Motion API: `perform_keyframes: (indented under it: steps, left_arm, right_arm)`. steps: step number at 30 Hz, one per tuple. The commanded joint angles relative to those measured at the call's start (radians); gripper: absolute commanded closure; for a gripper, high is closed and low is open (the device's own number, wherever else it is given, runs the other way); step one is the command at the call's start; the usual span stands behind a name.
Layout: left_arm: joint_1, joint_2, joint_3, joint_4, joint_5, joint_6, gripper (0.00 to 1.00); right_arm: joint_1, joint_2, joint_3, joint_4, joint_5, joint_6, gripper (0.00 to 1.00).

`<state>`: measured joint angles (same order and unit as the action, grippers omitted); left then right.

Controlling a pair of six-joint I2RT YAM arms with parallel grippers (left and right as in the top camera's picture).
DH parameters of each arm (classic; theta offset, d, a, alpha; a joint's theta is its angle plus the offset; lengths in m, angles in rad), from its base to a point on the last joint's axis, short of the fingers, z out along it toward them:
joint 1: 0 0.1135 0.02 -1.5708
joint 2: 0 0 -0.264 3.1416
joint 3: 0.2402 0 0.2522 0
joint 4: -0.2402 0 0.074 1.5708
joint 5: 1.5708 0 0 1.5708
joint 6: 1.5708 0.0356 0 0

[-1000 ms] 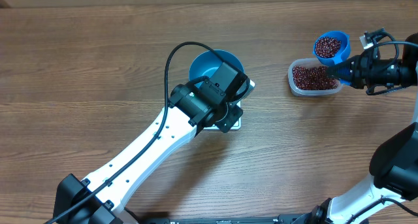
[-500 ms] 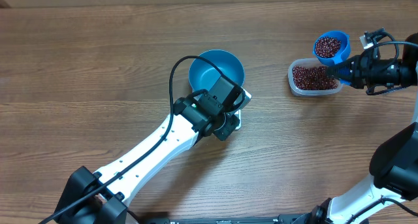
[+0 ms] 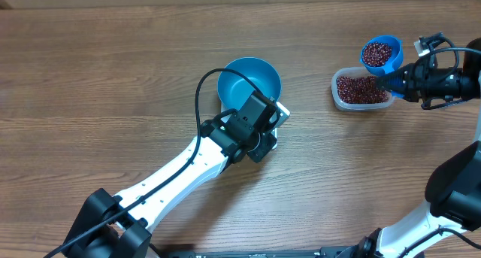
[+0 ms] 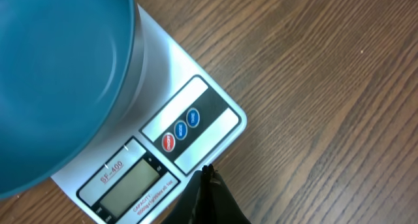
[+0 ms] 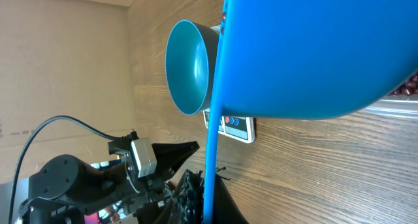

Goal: Scoop item into bowl and weigh 150g on scale

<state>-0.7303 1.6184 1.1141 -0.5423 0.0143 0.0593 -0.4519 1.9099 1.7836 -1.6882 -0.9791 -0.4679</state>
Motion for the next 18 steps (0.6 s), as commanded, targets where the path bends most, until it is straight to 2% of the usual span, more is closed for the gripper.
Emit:
perform_keyframes:
  steps: [1,7,18]
  left_arm:
    - [0.014,0.036,-0.006,0.008,-0.004,0.016,0.96]
    - [0.024,0.109,-0.006,0.017,-0.020,0.006,0.96]
    - [0.025,0.117,-0.006,0.057,-0.097,-0.002,0.96]
  right_arm:
    - [-0.003,-0.036,0.005,0.003,-0.015,-0.012,0.96]
    - [-0.003,-0.036,0.005,0.005,-0.008,-0.012,0.96]
    - [-0.003,-0.036,0.005,0.011,-0.005,-0.012,0.96]
